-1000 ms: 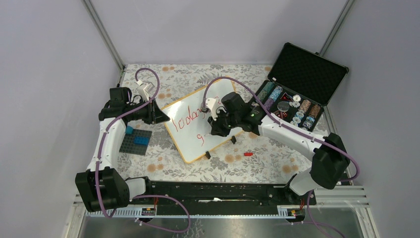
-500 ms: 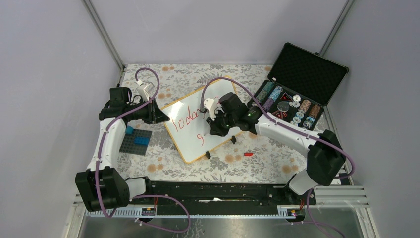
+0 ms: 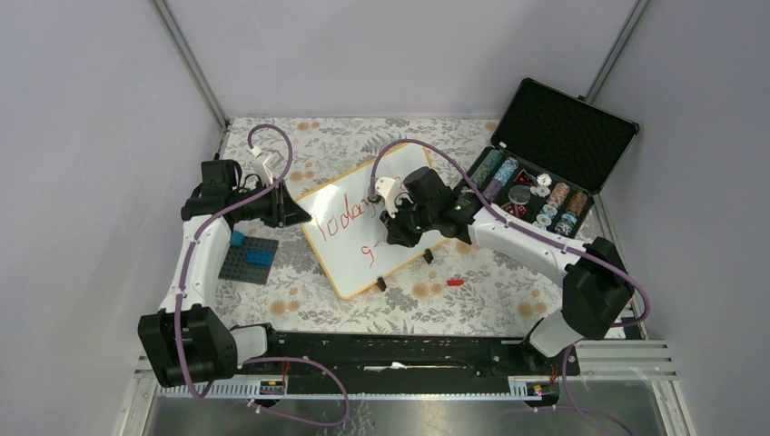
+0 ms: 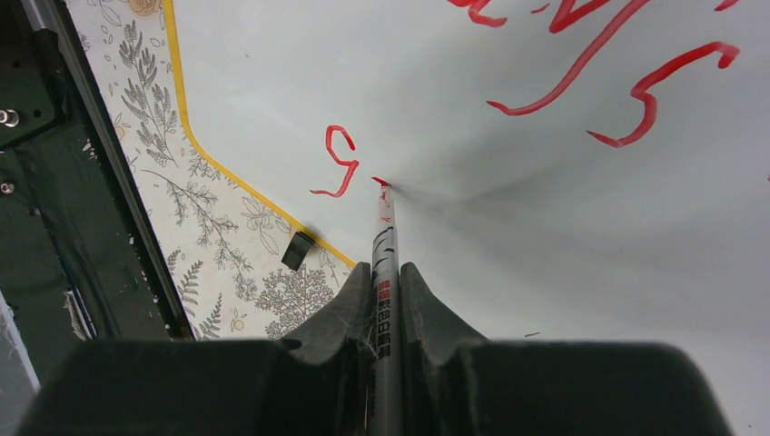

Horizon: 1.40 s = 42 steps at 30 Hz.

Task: Write a sentence on the whiteboard

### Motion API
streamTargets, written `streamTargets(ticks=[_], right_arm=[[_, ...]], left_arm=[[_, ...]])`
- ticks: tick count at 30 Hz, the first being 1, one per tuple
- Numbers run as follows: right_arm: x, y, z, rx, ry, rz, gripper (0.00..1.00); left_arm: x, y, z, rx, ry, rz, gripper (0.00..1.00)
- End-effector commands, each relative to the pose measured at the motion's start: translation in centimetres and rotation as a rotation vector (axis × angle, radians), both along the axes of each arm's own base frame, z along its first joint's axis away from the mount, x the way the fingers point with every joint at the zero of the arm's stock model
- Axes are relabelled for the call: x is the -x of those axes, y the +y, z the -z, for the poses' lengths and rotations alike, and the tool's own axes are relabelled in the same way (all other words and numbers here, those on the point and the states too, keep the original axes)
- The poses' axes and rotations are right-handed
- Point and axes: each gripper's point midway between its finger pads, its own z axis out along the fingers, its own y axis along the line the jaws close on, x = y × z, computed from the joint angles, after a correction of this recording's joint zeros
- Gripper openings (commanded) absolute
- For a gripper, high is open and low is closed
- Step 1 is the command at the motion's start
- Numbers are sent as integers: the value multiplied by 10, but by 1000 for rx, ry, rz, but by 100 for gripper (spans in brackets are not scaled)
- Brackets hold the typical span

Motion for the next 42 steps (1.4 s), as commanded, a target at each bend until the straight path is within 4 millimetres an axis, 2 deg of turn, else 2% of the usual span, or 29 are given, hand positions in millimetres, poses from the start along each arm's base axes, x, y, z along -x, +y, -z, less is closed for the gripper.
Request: streamTargets(ticks=[1, 16, 32, 37, 42], right_arm=[[-21, -6, -19, -20, -77, 39, 0], [-1, 3, -6, -25, -13, -24, 0], [14, -11, 17, 25, 14, -39, 0], [11, -12, 8, 31, -8, -34, 0], [6, -5, -22, -14, -42, -38, 0]], left_arm=[[-8, 6, 8, -64, -32, -4, 5], [-8, 7, 8, -66, -35, -5, 5], [-8, 7, 9, -67, -29, -4, 5], [-8, 7, 9, -67, -30, -5, 5], [-8, 6, 9, -66, -32, -3, 5]])
